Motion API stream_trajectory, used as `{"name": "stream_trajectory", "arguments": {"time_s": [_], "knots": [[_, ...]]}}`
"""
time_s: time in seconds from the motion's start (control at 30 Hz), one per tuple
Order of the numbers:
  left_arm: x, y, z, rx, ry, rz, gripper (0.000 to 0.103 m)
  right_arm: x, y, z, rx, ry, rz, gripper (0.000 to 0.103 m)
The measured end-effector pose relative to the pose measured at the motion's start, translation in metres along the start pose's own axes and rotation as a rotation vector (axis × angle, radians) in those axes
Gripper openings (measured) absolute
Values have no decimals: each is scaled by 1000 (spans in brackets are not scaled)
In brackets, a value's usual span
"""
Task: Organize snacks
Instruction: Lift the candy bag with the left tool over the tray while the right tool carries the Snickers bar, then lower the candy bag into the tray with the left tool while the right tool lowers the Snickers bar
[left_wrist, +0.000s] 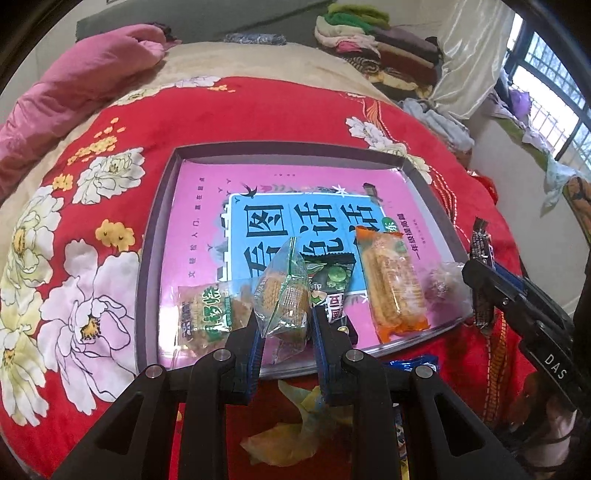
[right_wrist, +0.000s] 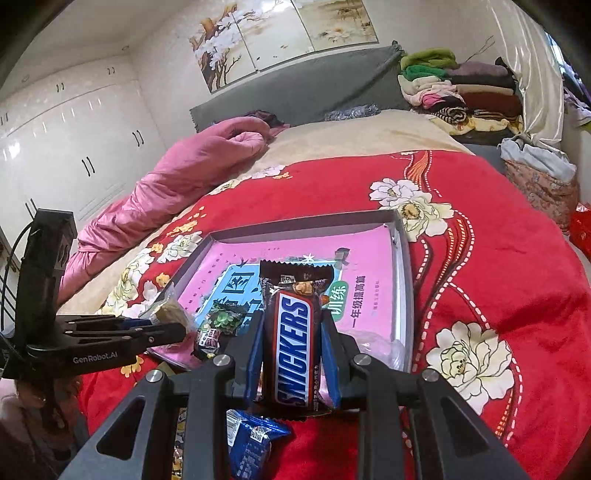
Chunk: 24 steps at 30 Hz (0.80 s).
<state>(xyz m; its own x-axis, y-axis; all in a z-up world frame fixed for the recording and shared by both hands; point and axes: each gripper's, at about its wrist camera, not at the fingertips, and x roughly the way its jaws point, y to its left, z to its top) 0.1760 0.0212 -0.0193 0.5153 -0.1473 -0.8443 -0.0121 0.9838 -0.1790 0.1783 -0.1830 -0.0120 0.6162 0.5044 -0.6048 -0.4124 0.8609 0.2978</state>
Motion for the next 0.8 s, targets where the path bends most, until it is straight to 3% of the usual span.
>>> {"name": "stream_trajectory", "arguments": {"time_s": [0.8], "knots": [[14,-3,-1,4,51,24,26,26,-4,-2,18,60,-18,29]]}}
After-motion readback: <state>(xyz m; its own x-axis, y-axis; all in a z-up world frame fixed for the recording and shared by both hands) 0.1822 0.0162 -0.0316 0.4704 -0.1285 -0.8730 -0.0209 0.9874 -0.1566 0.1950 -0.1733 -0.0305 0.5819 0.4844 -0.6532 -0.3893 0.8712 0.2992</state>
